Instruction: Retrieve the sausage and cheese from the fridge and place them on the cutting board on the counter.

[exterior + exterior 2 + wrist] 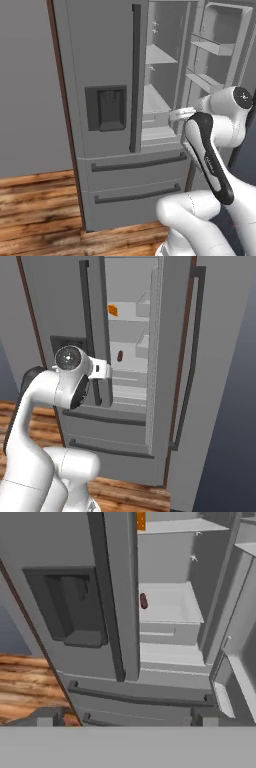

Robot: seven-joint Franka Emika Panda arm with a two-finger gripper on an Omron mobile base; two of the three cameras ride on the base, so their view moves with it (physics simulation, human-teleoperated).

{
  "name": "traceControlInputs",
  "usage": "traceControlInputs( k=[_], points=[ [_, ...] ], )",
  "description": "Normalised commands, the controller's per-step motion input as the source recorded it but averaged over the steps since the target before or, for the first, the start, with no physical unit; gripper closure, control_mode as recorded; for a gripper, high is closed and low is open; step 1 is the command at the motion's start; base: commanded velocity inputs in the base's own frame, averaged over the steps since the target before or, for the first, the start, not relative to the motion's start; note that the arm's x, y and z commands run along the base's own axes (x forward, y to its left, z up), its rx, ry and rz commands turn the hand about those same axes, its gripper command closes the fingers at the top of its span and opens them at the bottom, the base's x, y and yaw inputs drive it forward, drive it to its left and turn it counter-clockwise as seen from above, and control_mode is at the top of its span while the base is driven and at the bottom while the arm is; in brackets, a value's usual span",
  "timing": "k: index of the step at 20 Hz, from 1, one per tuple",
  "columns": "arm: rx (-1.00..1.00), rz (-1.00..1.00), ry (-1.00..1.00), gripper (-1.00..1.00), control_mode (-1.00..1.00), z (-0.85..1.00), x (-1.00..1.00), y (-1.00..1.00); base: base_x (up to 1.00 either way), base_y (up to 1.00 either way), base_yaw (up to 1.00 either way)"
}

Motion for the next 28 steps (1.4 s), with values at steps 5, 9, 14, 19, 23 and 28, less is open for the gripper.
traceControlInputs(
  k=[5,9,14,19,23,28],
  points=[
    [0.0,-0.03,-0.09,-1.0,-1.0,0.21,0.12,0.5,0.0,0.0,0.0],
    [0.0,-0.21,-0.07,-1.0,-1.0,0.17,0.06,0.42,0.0,0.0,0.0],
    [0.0,-0.1,0.02,-1.0,-1.0,0.38,0.25,0.08,0.0,0.0,0.0],
    [0.0,0.0,0.05,-1.0,-1.0,0.48,0.45,0.09,0.0,0.0,0.0],
    [0.0,0.0,0.0,-1.0,-1.0,0.32,0.34,0.26,0.0,0.0,0.0],
    [0.0,0.0,0.0,-1.0,-1.0,0.11,0.39,0.29,0.0,0.0,0.0]
  ],
)
